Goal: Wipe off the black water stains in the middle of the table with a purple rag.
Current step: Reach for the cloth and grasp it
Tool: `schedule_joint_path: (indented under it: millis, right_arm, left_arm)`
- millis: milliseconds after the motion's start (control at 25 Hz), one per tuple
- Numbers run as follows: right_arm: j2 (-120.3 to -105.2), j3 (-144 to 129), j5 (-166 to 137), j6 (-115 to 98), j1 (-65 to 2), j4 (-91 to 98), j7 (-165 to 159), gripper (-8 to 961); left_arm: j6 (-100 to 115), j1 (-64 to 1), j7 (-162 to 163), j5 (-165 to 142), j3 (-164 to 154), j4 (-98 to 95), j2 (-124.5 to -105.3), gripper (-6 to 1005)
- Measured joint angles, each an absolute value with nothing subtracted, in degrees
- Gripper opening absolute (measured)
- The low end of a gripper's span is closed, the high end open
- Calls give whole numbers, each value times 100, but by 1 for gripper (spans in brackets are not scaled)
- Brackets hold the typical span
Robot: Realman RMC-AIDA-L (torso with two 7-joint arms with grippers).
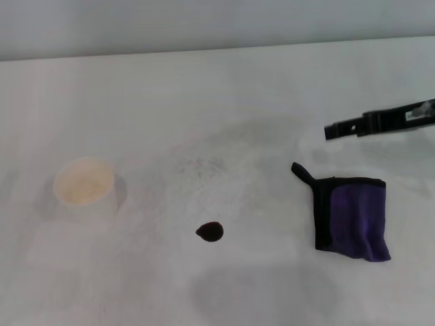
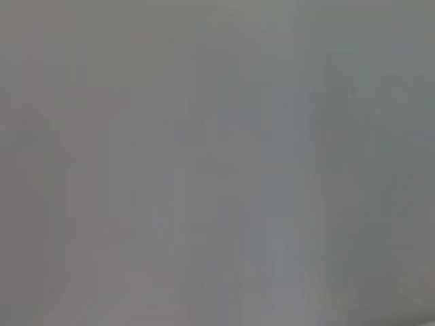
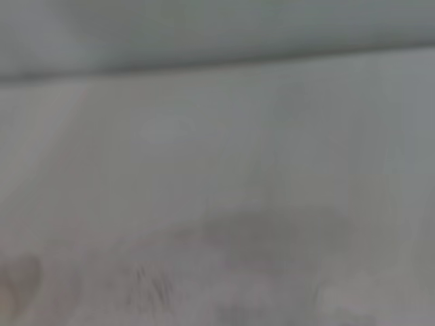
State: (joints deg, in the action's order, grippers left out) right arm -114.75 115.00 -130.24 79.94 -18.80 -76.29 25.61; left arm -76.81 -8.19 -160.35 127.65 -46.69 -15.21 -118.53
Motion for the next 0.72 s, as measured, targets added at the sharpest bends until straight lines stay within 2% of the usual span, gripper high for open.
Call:
schedule_joint_path:
  millis: [240, 720]
  right_arm:
    - [-11487, 10024, -14256, 8402, -2030, -8961, 727, 841]
    - [-11530, 8046, -15737, 9559, -2809, -9367, -1468, 837]
  left_arm:
    - [-7660, -850, -16038, 12766, -4530, -1670, -11844, 845]
    - [-7660, -1062, -16123, 12755, -4384, -1748, -11788, 844]
